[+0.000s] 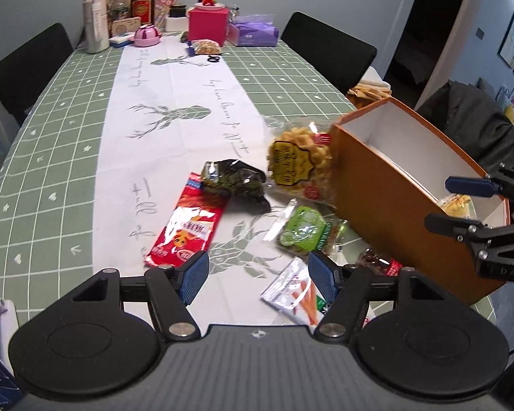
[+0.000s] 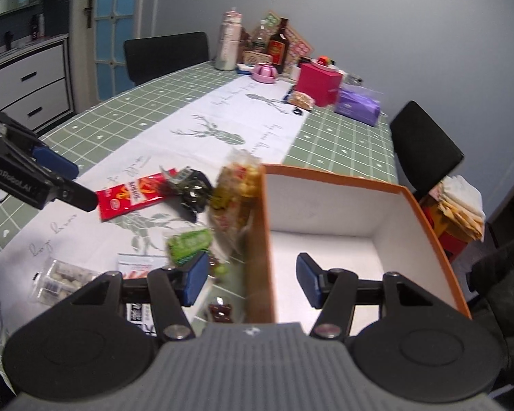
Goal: Organize snacks
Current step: 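Grasp the clear tray of white balls with the left tool while the right tool grasps the spicy-strip packet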
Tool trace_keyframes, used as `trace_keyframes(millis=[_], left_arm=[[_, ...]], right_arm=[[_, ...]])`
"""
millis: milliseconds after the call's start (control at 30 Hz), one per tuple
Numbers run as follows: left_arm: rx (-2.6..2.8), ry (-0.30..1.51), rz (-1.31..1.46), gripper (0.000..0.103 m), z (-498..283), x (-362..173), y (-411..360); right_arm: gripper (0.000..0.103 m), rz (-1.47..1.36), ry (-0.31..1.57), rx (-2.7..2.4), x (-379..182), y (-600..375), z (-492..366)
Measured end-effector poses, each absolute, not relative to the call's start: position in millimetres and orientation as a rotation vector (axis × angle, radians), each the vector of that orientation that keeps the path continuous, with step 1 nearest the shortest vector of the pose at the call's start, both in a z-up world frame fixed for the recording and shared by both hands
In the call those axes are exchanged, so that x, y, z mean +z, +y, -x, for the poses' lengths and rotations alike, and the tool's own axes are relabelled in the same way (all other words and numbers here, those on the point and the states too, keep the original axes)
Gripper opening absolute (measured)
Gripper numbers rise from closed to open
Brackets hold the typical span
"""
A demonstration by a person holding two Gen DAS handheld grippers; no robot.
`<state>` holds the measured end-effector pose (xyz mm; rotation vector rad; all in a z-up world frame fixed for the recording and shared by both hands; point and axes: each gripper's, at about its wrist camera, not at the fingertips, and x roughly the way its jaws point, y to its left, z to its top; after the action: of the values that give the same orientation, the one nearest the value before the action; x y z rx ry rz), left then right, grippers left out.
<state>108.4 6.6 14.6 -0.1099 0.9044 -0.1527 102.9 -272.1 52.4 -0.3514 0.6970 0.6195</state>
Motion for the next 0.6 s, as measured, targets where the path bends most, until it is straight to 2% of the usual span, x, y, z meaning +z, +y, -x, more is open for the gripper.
trace_keyframes(millis=[500, 600], left_arm=[[-0.234, 0.899, 0.036, 0.079, -68.8, -16.8, 25.1], [-0.276, 0.902, 0.012, 0.083, -64.3, -21.7, 22.6]], right_arm=[[0.058, 0.291, 0.862, 0.736, 6.7, -219.4, -101.0], [0.059, 0.295, 0.903, 0.738, -5.0, -210.9, -102.7]])
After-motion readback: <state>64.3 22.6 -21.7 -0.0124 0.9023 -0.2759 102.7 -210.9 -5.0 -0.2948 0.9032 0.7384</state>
